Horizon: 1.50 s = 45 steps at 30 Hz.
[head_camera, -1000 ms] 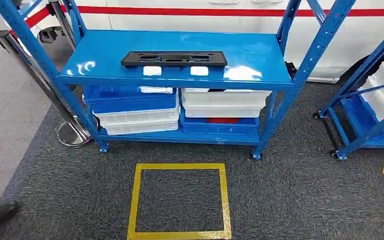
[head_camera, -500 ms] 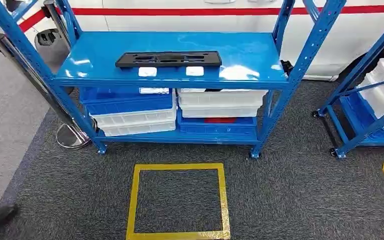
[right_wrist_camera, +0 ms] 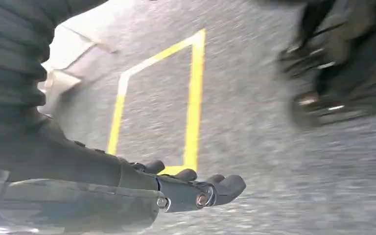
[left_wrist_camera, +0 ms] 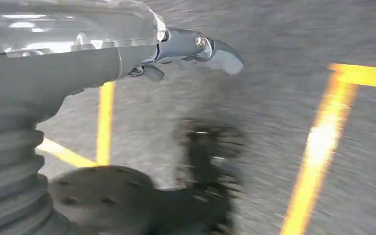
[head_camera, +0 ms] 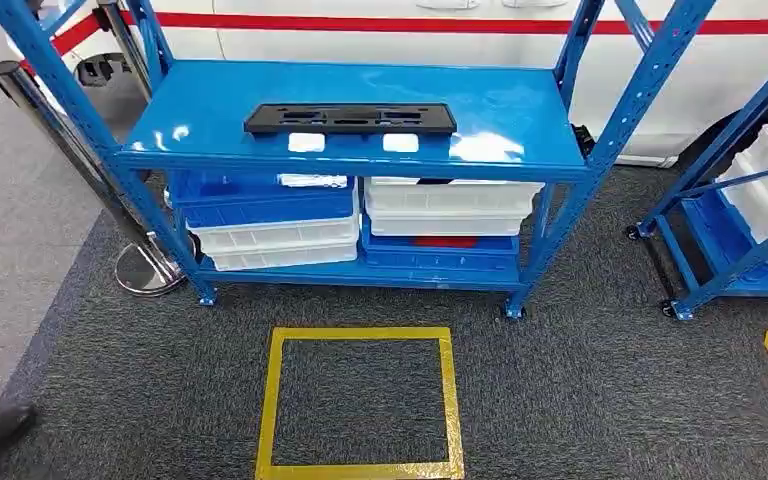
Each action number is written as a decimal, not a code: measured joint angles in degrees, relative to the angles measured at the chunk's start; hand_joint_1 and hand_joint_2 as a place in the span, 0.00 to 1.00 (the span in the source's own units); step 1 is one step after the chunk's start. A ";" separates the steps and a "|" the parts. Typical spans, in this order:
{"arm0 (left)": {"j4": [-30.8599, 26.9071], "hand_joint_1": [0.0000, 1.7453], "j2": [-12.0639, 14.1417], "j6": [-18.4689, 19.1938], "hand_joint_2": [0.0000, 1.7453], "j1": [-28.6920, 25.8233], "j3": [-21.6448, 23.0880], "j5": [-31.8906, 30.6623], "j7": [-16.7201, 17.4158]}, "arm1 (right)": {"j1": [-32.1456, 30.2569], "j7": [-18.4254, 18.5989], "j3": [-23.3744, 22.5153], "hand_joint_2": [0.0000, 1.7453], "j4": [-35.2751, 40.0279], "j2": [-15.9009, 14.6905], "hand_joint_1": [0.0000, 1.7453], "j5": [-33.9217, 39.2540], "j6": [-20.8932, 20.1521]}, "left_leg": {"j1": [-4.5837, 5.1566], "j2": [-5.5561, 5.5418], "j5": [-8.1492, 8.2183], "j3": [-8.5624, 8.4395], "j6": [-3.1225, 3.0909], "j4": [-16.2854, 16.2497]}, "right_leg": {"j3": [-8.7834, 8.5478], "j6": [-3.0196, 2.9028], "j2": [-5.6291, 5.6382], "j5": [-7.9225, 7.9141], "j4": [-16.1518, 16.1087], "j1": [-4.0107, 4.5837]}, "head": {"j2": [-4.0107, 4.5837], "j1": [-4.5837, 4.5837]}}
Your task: Take the parts from the cabinet and place them on the table.
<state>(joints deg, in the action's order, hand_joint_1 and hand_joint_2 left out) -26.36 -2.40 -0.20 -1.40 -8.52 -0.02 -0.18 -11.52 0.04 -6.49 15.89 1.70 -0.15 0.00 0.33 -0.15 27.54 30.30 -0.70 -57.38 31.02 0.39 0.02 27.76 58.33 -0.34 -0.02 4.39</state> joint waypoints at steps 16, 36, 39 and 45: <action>9.71 0.00 1.70 0.33 1.00 -11.52 5.83 0.17 0.09 | 10.13 -0.09 5.00 1.00 13.97 -0.79 0.00 0.00 0.00 | -0.06 0.35 1.47 -2.57 0.94 0.67 | -0.63 -1.13 -0.39 -0.07 -0.47 -0.03 | 0.00 0.02; 15.26 0.00 2.16 0.09 0.00 -16.25 7.56 0.00 0.17 | 12.28 -0.09 5.55 0.00 19.50 -1.33 0.00 -0.02 -0.02 | -0.08 0.34 3.35 -2.10 1.31 -1.20 | -0.17 -1.67 -0.18 -0.50 -0.89 -0.51 | 0.00 0.00; 15.37 0.00 2.14 0.09 0.00 -16.25 7.65 0.00 0.18 | 12.33 -0.09 5.55 0.00 19.52 -1.35 0.00 -0.02 0.00 | -0.64 0.35 9.65 4.08 2.11 -14.00 | -0.09 -2.02 -0.34 -0.43 -0.87 -0.39 | 0.00 0.00; 15.57 0.00 2.21 0.09 0.00 -16.32 7.69 0.00 0.20 | 12.33 -0.09 5.68 0.00 19.52 -1.35 0.00 -0.02 -0.02 | -0.97 0.37 0.17 -0.80 1.78 -0.99 | -0.83 -1.45 -0.15 0.01 -0.81 -0.45 | 0.00 0.00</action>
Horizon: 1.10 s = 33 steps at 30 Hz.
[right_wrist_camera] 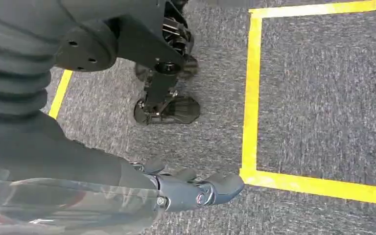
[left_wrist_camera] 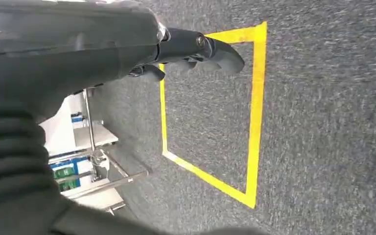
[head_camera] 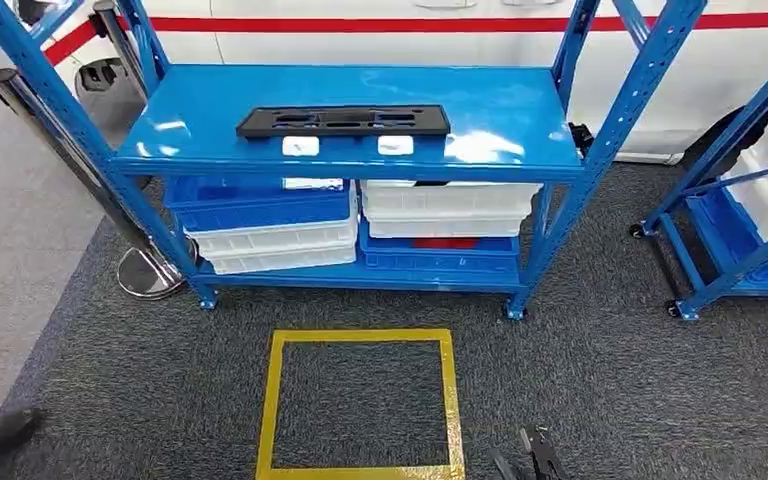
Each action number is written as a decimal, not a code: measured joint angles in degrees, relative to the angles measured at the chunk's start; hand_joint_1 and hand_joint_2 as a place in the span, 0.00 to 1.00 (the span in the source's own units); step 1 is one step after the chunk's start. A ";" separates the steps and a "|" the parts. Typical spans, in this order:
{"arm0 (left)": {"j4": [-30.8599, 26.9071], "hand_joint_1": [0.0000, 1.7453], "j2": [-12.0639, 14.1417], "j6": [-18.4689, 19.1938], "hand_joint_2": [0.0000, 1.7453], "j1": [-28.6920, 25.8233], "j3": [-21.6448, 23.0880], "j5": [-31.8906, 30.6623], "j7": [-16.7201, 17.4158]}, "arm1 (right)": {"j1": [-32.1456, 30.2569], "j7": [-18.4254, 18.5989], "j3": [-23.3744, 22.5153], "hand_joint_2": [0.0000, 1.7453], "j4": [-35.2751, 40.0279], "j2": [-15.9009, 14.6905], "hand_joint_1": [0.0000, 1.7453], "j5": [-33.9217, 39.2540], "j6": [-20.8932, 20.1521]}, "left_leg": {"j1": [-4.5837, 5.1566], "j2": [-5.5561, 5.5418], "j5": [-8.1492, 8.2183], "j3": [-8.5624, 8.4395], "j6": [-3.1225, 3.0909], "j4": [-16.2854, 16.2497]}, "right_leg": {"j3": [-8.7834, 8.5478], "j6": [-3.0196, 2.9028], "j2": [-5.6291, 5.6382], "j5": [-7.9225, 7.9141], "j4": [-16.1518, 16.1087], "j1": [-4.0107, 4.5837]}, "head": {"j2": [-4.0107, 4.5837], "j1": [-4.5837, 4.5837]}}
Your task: Take the parts from the cabinet and place them on the table.
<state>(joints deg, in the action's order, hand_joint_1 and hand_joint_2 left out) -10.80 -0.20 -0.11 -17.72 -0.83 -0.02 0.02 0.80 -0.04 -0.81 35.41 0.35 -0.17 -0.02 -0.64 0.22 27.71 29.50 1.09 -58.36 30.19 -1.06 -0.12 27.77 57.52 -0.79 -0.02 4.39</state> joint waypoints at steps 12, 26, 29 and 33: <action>0.15 0.00 0.02 0.00 1.00 -0.08 0.07 0.00 0.00 | -0.09 0.02 0.28 1.00 0.15 -0.07 0.00 0.00 0.00 | 0.41 0.02 -0.29 -0.09 -2.73 1.72 | 8.15 2.50 0.10 7.22 17.45 -0.05 | 0.00 -0.02; 0.15 0.00 0.07 0.00 1.00 0.00 0.09 0.00 0.00 | 0.07 0.00 0.31 1.00 0.39 -0.13 0.00 0.00 0.02 | 0.22 -0.10 8.08 4.89 0.49 -11.14 | 0.39 -0.56 -0.18 -0.21 -0.14 0.07 | 0.00 0.00; 0.15 0.00 0.09 0.00 1.00 -0.05 0.09 0.00 0.00 | 0.03 0.02 0.33 1.00 0.37 -0.15 0.00 0.00 0.02 | 0.00 -0.08 8.49 7.77 0.85 -16.88 | 0.30 -0.54 -0.21 -0.18 -0.11 0.10 | 0.00 0.00; -0.16 0.00 0.31 0.00 1.00 1.23 0.11 0.00 -0.02 | -1.37 0.02 0.33 1.00 -0.05 -0.11 0.00 0.00 0.02 | 0.01 -0.17 0.37 -0.45 -0.06 0.91 | -0.21 0.19 0.84 0.19 -0.07 0.07 | 0.00 0.00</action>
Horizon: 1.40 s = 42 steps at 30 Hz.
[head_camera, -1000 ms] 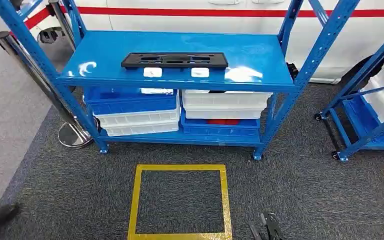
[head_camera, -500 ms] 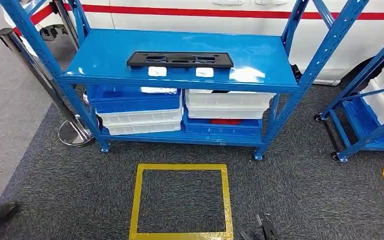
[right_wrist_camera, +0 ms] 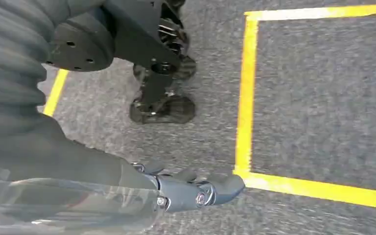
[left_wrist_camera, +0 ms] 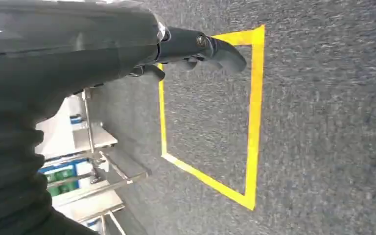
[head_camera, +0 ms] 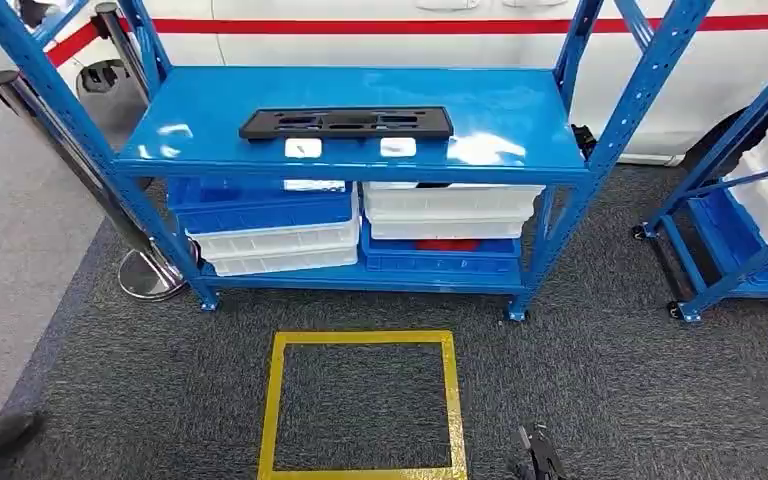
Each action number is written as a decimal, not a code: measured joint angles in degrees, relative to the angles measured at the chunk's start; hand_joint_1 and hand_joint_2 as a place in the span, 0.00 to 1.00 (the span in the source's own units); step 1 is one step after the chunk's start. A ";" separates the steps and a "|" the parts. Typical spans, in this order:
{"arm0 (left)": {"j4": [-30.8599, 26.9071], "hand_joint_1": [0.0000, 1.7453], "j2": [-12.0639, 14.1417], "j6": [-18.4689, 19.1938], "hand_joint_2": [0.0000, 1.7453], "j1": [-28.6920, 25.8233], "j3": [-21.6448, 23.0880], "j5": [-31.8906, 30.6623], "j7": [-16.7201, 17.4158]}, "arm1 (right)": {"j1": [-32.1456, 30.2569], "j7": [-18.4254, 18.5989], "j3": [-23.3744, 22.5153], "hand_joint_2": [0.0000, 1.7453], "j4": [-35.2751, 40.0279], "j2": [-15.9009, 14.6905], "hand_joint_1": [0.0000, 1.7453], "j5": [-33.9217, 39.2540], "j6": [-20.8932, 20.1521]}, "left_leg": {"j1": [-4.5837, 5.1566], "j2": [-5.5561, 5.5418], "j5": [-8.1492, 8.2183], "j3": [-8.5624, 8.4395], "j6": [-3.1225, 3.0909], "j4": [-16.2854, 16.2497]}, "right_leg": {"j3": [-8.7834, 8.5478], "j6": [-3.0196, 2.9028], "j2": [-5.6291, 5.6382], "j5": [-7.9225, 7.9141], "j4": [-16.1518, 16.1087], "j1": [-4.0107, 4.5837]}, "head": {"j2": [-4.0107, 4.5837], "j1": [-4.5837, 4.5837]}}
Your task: Take the parts from the cabinet and place them on the table.
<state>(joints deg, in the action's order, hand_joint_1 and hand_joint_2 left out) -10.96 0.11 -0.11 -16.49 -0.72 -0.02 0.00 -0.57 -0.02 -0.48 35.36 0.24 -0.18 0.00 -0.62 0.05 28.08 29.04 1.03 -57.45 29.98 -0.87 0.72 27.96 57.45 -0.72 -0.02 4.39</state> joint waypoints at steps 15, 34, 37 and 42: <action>-21.32 0.00 -0.17 0.00 0.00 14.83 0.07 0.00 -0.06 | -14.80 0.20 0.07 1.00 -21.58 -0.30 0.00 0.02 0.02 | 0.19 -1.24 -0.76 0.27 -1.81 0.80 | 1.78 1.92 -0.82 -0.18 3.22 -0.10 | 0.00 -0.02; -8.32 0.00 -0.04 -0.04 1.00 6.02 0.09 0.00 -0.13 | -5.67 0.09 0.07 1.00 -8.54 -0.04 0.00 0.02 -0.02 | 0.97 -0.38 -0.81 1.16 -1.19 0.03 | 0.78 0.42 0.22 -0.25 0.29 0.42 | 0.00 0.07; -14.53 0.00 -0.22 -0.02 1.00 11.35 0.11 0.00 -0.17 | -10.98 0.11 0.09 1.00 -14.67 -0.06 0.00 0.02 0.02 | 0.34 -0.65 -1.56 0.78 -2.28 1.20 | 1.06 1.28 -0.11 1.13 1.93 0.50 | 0.00 0.02; -21.87 0.00 -0.09 -0.04 1.00 16.81 0.09 0.00 -0.17 | -16.53 0.24 0.11 1.00 -22.37 -0.19 0.00 0.00 0.00 | 0.42 -1.33 -1.60 1.20 -2.42 0.93 | 9.73 2.10 -0.17 8.28 18.91 0.01 | 0.00 0.00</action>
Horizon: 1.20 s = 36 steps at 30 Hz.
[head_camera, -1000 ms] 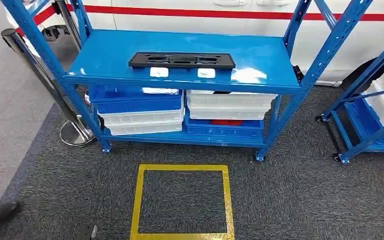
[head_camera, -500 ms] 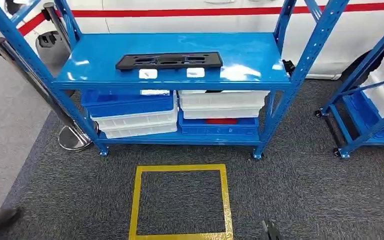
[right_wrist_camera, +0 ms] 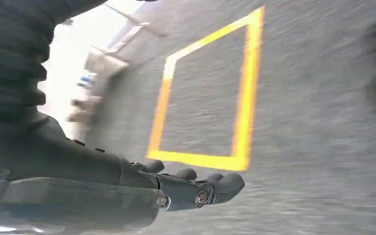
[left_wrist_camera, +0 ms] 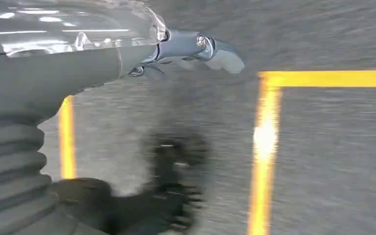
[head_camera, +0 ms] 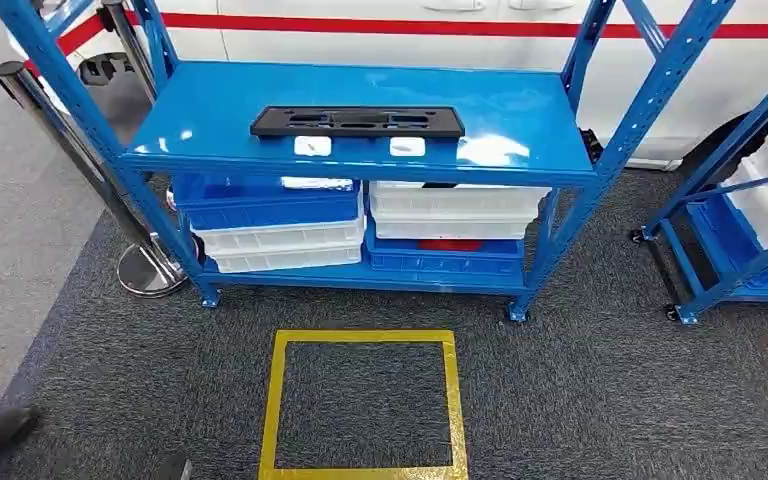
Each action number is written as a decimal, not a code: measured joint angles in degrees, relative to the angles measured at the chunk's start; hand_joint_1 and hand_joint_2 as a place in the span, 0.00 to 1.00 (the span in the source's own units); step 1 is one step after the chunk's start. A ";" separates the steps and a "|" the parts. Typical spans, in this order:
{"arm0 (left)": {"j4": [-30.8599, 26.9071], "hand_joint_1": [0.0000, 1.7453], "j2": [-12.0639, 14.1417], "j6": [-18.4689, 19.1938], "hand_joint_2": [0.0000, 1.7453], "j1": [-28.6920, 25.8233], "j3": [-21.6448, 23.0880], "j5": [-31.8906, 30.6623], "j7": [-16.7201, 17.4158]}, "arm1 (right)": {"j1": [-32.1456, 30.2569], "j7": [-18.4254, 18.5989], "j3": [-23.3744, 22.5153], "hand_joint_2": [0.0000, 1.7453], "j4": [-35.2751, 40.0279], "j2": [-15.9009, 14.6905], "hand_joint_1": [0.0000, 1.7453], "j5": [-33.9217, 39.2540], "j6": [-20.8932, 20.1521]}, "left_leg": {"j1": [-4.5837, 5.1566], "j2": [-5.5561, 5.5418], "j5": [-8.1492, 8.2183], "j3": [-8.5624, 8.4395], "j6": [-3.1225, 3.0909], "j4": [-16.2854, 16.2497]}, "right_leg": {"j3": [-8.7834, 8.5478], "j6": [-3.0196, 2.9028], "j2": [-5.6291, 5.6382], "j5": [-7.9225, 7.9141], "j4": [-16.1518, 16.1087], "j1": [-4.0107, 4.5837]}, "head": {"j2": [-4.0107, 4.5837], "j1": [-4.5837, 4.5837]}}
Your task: Take the parts from the cabinet and place them on the table.
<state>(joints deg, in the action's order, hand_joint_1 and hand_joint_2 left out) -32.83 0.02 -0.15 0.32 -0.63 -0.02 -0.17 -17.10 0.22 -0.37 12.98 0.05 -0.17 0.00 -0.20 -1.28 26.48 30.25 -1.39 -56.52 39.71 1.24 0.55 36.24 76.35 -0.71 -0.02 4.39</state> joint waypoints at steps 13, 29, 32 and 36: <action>16.62 0.00 -0.17 0.00 1.00 -15.82 0.02 0.00 0.35 | 15.76 -0.31 0.02 1.00 17.27 0.04 0.00 0.00 -0.02 | -0.23 0.80 8.91 5.71 3.11 -13.99 | -8.74 -2.67 0.41 -8.89 -18.74 -0.12 | 0.00 0.02; 1.32 0.00 -0.17 0.00 1.00 -0.68 0.00 0.00 0.00 | 0.82 0.02 0.07 1.00 1.52 0.02 0.00 0.00 -0.02 | -0.13 0.27 -0.02 -0.39 -0.08 0.39 | -2.28 0.39 -0.13 -0.06 -3.65 -0.34 | 0.00 0.00; -0.52 0.00 -0.15 0.00 1.00 0.28 0.00 0.00 -0.02 | -0.42 0.02 0.09 1.00 -0.55 -0.09 0.00 0.02 0.11 | -0.38 0.24 0.22 -0.29 0.03 -0.04 | -2.18 1.65 -0.24 -3.03 -4.22 -1.24 | 0.00 -0.02; 1.34 0.00 -0.13 0.00 1.00 -2.82 0.00 0.00 0.17 | 2.71 -0.18 0.11 1.00 1.69 0.06 0.00 0.00 0.04 | -0.24 1.04 2.15 0.30 1.42 -2.18 | -8.75 1.32 0.52 -8.64 -18.13 -1.80 | 0.00 0.00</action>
<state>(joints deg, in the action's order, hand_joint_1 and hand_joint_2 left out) -31.49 -0.11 -0.15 -2.50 -0.63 -0.02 0.00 -14.39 0.04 -0.26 14.67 0.11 -0.17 0.04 -0.44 -0.24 28.63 30.55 0.03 -58.69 30.97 2.56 1.07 27.60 58.23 -2.51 -0.02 4.39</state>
